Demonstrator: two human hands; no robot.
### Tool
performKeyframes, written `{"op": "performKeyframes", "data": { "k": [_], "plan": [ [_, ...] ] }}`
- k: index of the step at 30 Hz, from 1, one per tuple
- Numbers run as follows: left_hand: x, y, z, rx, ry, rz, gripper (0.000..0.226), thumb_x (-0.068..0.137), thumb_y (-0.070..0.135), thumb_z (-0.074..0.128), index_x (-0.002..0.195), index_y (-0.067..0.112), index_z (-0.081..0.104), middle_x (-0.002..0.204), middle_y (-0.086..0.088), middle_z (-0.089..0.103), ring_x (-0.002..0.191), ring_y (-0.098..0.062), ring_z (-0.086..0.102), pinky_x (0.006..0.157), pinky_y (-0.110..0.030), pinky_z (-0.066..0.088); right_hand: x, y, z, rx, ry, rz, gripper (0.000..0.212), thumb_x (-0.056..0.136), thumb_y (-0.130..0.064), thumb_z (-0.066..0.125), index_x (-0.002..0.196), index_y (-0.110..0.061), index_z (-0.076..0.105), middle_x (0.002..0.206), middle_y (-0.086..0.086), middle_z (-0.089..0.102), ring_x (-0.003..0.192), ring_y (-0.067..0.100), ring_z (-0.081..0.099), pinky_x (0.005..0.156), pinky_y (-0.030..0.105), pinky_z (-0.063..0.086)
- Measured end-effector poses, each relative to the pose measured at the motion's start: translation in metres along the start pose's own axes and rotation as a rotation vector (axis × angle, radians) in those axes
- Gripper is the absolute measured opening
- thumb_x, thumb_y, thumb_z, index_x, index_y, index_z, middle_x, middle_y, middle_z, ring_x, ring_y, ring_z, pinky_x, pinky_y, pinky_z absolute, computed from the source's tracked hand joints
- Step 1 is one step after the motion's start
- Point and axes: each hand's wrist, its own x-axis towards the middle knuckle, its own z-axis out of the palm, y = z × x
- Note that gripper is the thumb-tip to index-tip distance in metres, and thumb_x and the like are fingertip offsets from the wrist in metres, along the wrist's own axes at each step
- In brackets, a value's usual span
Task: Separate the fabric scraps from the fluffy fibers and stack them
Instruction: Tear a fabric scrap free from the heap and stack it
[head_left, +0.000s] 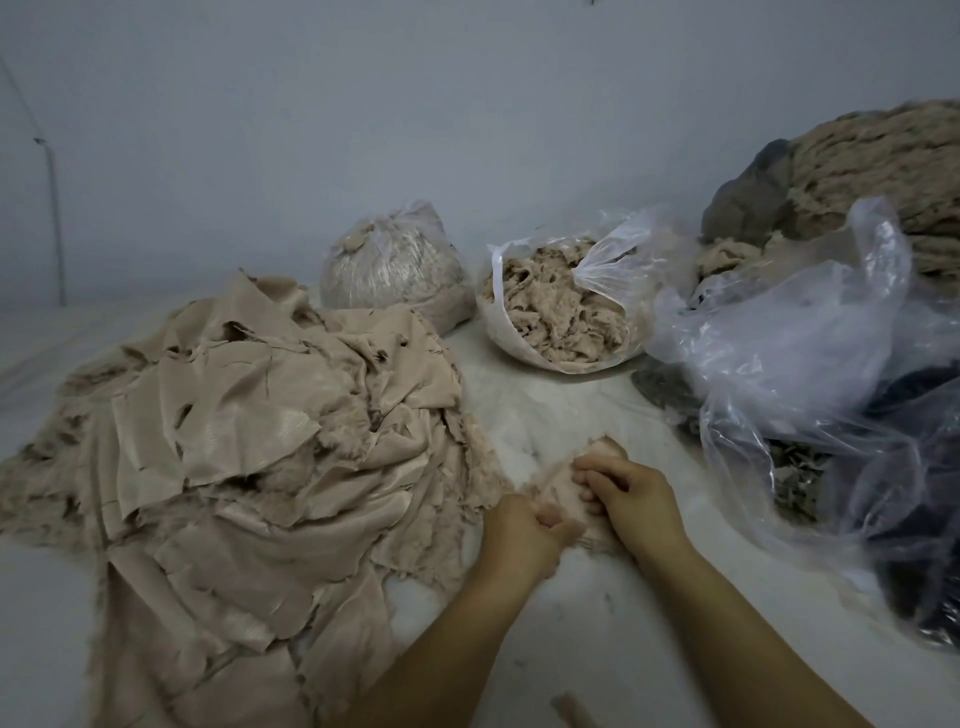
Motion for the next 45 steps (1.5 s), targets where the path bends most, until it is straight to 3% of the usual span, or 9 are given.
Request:
{"op": "performKeyframes", "data": {
  "k": [7,13,16,20,23,30,34,39,45],
  "plan": [
    [-0.001,-0.001,0.011,0.293,0.079,0.195,0.014,0.087,0.025,0.062,0.08,0.019,0.072,0.078,0.006,0.069,0.076,-0.011,0.062,0.068,-0.021,0.045,-0.004,0.003,-0.001,-0.051,-0.047,-0.016,0.027,0.091,-0.005,0.056,0.089,-0.025,0.074,0.078,-0.01,0.073,0.068,0.001,0.066,0.07,0.016,0.053],
    [-0.005,-0.007,-0.021,0.465,0.122,0.217,0.021,0.081,0.02,0.054,0.06,0.021,0.053,0.06,0.008,0.052,0.063,-0.01,0.052,0.056,-0.024,0.038,-0.008,0.002,0.0,-0.267,-0.049,-0.141,0.025,0.091,-0.005,0.055,0.095,-0.02,0.075,0.08,-0.013,0.068,0.068,-0.004,0.062,0.069,0.003,0.043],
    [-0.015,-0.014,-0.049,0.492,0.047,0.306,0.016,0.082,0.018,0.057,0.067,0.016,0.064,0.067,0.005,0.059,0.066,-0.01,0.054,0.064,-0.024,0.041,-0.012,-0.002,0.001,-0.32,-0.047,-0.202,0.025,0.091,-0.003,0.055,0.098,-0.017,0.075,0.091,-0.004,0.071,0.079,0.01,0.065,0.078,0.012,0.047],
    [-0.031,-0.031,-0.086,0.619,0.044,0.419,0.017,0.085,0.038,0.061,0.082,0.022,0.066,0.081,0.012,0.053,0.077,-0.007,0.051,0.069,-0.025,0.039,-0.022,-0.004,0.002,-0.429,-0.046,-0.358,0.023,0.092,-0.004,0.056,0.1,-0.015,0.075,0.094,0.0,0.072,0.085,0.008,0.056,0.076,0.005,0.033],
    [-0.04,-0.046,-0.105,0.904,0.017,0.249,0.037,0.085,0.055,0.056,0.108,0.026,0.058,0.106,0.006,0.051,0.102,-0.013,0.051,0.084,-0.026,0.04,-0.024,-0.005,0.001,-0.504,-0.091,-0.348,0.025,0.093,-0.005,0.054,0.103,-0.015,0.074,0.099,0.002,0.071,0.092,0.013,0.057,0.078,0.01,0.031],
    [-0.058,-0.054,-0.11,0.599,-0.128,0.344,0.02,0.093,0.006,0.051,0.076,0.004,0.06,0.074,0.006,0.048,0.082,-0.022,0.057,0.071,-0.025,0.037,-0.055,-0.03,0.025,-0.351,-0.162,-0.359,0.021,0.094,-0.016,0.059,0.109,-0.019,0.073,0.104,-0.011,0.068,0.096,0.004,0.06,0.081,-0.003,0.032],
    [-0.068,-0.053,-0.123,0.63,-0.16,0.43,0.022,0.095,0.015,0.052,0.077,0.007,0.061,0.075,0.007,0.045,0.081,-0.019,0.053,0.075,-0.026,0.04,-0.076,-0.031,0.053,-0.3,-0.354,-0.209,0.027,0.096,-0.023,0.056,0.121,-0.022,0.064,0.095,-0.013,0.061,0.075,-0.001,0.058,0.068,0.002,0.042],
    [-0.073,-0.044,-0.147,0.829,0.25,0.728,0.014,0.071,0.014,0.079,0.079,0.011,0.068,0.086,-0.004,0.062,0.079,-0.023,0.058,0.068,-0.035,0.049,-0.068,-0.051,0.08,-0.321,-0.314,-0.18,0.044,0.094,-0.026,0.058,0.136,-0.026,0.046,0.122,-0.002,0.058,0.097,0.009,0.056,0.077,0.009,0.039],
    [-0.031,-0.047,-0.195,1.009,0.447,0.152,0.067,0.087,0.051,0.054,0.146,0.032,0.029,0.153,-0.014,0.018,0.129,-0.037,0.034,0.102,-0.049,0.032,-0.046,-0.07,0.121,0.084,-0.405,0.111,0.079,0.086,-0.031,0.07,0.149,-0.032,0.023,0.14,-0.006,0.043,0.122,0.015,0.051,0.102,0.035,0.047]
  ]
}}
